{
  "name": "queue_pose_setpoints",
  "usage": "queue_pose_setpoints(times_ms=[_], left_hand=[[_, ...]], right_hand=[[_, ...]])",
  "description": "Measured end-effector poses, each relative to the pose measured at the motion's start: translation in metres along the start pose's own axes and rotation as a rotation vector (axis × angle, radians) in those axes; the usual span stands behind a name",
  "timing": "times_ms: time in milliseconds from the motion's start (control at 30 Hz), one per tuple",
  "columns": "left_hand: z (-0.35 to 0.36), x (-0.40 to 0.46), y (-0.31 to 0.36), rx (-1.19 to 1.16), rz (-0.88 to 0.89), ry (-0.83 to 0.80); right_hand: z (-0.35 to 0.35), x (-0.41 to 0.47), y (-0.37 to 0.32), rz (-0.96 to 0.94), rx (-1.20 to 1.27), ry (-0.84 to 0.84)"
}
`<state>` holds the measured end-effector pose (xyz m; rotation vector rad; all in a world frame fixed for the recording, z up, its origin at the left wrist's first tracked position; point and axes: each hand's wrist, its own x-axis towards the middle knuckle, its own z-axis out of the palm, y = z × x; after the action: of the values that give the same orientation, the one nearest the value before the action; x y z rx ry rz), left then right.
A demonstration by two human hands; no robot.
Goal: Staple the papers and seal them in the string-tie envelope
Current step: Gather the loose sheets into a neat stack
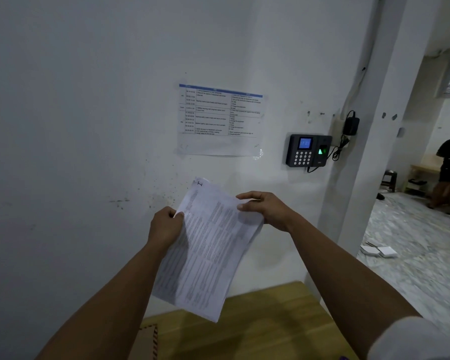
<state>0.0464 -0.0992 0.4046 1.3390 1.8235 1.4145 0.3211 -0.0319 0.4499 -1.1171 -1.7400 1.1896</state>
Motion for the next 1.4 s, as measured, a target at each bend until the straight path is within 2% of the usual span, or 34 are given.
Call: queue_pose_setpoints(times_ms=[133,200,300,567,767,1000,1267,1400], left_hand=[[-0.003,-0.006,0.0,-0.099,0.025,-0.04],[-0.003,-0.009,-0.003,-0.177,0.03,-0.137],[0.006,-0.014,-0.008,-0.167,0.015,-0.256],[0.065,-0.028,-0.016,-0.31,-0.037,-0.15],[0.12,-0.03,-0.026,-0.425,-0.107,-0.11],[0.204,-0.046,-0.073,-0.267,-0.194,-0.128],[0.285,-0.077,-0.171,-0.088,-0.39,-0.16],[0.31,-0.091,-0.194,-0.041,-0.432,-0.153]], right_hand=[[-0.003,-0.003,0.002,-0.043,-0.059,0.032],[-0.006,-0.006,0.002,-0.052,-0.007,0.072],[-0.011,-0.01,0.007,-0.033,0.085,0.112],[-0.023,-0.022,0.06,0.083,0.322,0.217],[-0.029,-0.03,0.121,0.201,0.23,0.185],[-0.046,-0.026,0.222,0.254,0.115,0.324],[-0.046,-0.04,0.361,0.384,0.009,0.223],[-0.044,-0.045,0.408,0.364,-0.021,0.159]])
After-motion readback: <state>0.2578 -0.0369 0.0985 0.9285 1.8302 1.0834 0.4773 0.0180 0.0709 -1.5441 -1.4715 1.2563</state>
